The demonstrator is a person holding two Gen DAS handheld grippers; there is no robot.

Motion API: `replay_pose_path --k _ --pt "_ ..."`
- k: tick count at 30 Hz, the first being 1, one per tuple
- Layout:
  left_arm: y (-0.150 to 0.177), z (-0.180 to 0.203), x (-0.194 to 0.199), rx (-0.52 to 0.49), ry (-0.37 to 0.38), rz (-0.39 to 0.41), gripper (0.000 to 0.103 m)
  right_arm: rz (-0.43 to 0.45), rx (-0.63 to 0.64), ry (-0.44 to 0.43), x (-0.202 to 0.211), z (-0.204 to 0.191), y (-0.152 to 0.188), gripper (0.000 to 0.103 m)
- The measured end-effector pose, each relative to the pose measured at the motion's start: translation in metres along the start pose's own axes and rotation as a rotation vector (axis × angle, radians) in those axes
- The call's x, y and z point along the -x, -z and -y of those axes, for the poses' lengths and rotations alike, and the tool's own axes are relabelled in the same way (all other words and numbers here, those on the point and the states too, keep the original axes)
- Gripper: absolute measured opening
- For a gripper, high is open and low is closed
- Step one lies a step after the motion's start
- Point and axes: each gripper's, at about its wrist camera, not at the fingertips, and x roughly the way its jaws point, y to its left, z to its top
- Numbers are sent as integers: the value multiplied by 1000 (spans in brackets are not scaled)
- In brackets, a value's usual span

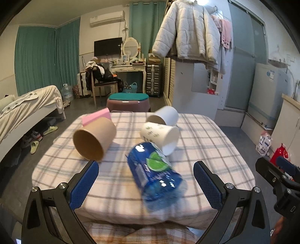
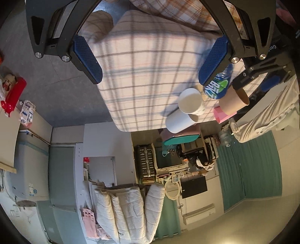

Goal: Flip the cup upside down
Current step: 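Bring the bottle to the left gripper, which closes on it while the right gripper releases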

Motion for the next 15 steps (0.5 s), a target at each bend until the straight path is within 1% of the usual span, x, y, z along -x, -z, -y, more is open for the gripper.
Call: replay_pose_path --k 7,11,15 --pt "18 21 -12 10 -9 -31 103 -37 -22 -1 -13 21 14 103" --pt "30 29 -27 -3 -34 -54 103 -69 -16 0 -24 26 23 103" --pt "40 30 -44 7 -58 -78 102 -104 -8 -6 -34 30 32 103"
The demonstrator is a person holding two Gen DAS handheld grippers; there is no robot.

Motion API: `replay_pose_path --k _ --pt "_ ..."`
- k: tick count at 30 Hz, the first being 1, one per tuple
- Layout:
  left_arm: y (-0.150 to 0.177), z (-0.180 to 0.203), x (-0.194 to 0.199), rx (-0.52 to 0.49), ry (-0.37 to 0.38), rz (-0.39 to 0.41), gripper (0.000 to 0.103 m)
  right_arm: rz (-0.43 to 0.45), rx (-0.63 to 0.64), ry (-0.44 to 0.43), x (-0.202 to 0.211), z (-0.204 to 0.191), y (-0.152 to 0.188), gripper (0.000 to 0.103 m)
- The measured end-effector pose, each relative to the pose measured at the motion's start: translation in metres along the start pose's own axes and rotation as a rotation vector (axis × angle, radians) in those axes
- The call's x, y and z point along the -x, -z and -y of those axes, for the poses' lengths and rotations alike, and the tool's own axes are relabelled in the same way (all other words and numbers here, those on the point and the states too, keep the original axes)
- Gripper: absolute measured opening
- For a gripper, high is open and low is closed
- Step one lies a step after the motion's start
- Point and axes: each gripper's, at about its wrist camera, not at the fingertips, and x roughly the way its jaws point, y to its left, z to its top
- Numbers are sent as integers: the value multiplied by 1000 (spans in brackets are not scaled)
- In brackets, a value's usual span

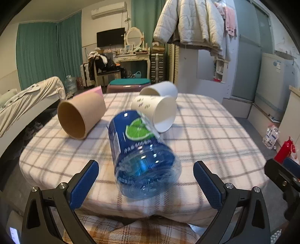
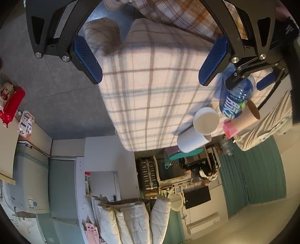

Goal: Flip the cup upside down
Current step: 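Bring the bottle to the left gripper, which closes on it while the right gripper releases, then rotate the held bottle with the left gripper until its cap points up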

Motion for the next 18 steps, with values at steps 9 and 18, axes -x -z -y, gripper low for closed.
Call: replay_pose_path --k 9,18 --pt "2 -4 -10 -13 30 -40 80 -31 -4 -13 -13 -2 4 103" --pt "-19 -19 9 -23 63 -4 80 -26 10 -25 -12 -13 3 103"
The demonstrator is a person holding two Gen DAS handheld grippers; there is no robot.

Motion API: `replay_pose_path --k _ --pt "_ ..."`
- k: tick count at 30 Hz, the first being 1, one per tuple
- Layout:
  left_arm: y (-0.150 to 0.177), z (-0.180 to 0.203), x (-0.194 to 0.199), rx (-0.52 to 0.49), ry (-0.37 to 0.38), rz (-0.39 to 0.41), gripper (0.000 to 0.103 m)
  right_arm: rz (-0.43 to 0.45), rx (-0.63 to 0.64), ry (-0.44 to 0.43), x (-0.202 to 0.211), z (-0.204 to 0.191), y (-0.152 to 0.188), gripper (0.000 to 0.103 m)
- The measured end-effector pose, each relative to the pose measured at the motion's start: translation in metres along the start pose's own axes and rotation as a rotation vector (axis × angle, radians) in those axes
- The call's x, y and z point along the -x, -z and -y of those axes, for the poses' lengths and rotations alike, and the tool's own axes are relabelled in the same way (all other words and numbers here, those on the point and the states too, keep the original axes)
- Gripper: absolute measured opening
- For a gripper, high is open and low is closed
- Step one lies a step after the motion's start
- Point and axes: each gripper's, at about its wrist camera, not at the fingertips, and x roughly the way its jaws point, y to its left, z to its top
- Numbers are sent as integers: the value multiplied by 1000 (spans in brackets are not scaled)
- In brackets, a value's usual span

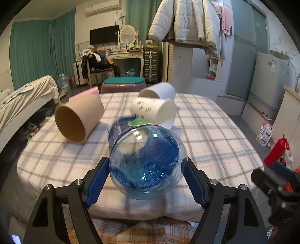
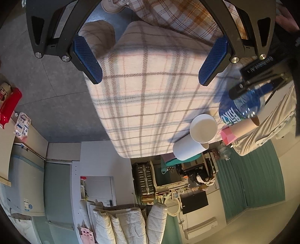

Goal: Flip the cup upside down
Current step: 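Rotate the held bottle with the left gripper until its cap points up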

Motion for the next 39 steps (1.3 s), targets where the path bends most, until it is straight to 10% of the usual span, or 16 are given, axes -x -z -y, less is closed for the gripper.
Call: replay_pose_path --k 39 --pt "-49 -55 -23 60 141 -34 77 -16 7 12 -24 -31 -22 103"
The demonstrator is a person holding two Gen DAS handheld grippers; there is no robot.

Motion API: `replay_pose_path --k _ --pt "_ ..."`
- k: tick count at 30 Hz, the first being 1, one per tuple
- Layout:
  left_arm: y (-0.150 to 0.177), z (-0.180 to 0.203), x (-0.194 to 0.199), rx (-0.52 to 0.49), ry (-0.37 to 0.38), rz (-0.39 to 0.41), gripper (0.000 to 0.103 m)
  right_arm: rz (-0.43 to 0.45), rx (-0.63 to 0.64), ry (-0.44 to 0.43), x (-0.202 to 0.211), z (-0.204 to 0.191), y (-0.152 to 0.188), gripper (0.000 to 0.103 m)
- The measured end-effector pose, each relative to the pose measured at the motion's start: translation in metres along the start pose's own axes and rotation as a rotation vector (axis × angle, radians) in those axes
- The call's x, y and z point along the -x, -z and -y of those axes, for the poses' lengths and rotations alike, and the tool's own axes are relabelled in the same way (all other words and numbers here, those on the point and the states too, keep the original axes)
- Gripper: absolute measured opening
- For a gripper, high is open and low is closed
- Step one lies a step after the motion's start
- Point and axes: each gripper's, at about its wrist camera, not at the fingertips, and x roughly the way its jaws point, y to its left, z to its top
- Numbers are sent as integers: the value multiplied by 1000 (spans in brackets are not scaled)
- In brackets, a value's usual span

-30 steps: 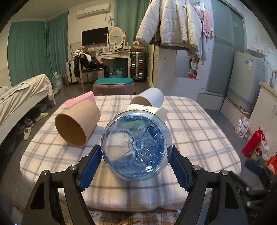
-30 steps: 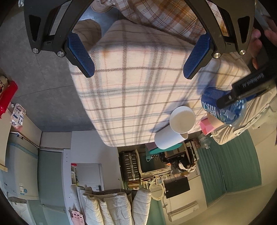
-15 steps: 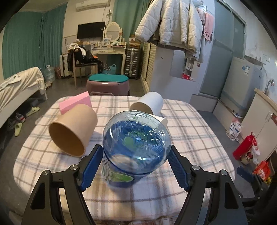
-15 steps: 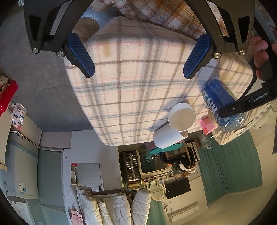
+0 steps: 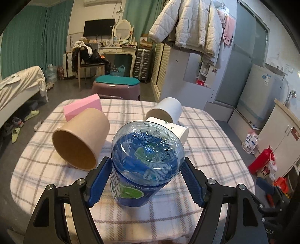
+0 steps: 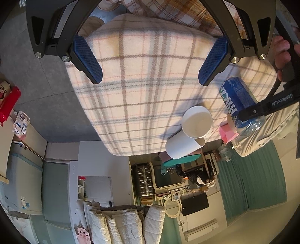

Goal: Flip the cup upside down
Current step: 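Rotate the held bottle with the left gripper until its cap points up, then lower the upright bottle onto the table and open the left gripper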

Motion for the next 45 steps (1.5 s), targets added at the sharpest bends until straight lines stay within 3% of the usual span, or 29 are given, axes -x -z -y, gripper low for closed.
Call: replay_pose_path --k 3,10,17,21,26,39,41,42,45 --pt "3 -1 1 -21 -40 15 78 -4 8 5 0 -4 0 103" --pt "2 -5 6 -12 -51 22 84 3 8 11 5 -9 -1 103" --pt "-4 -6 33 -21 -70 103 85 35 9 5 20 -12 -1 103" --pt "-5 -8 60 -32 -83 194 85 58 22 -1 34 -17 0 103" --pt "6 -12 91 -53 -106 290 85 79 52 -7 50 -30 6 103" --pt "56 -36 122 -99 -132 313 85 138 103 -32 82 -67 32 103" --pt "63 -39 123 -102 -147 311 90 135 107 -34 83 -70 36 103" --pt "64 -40 124 -97 -159 312 99 132 114 -39 83 -73 37 103" --pt "71 -44 128 -76 -175 334 102 141 142 -26 85 -80 39 103"
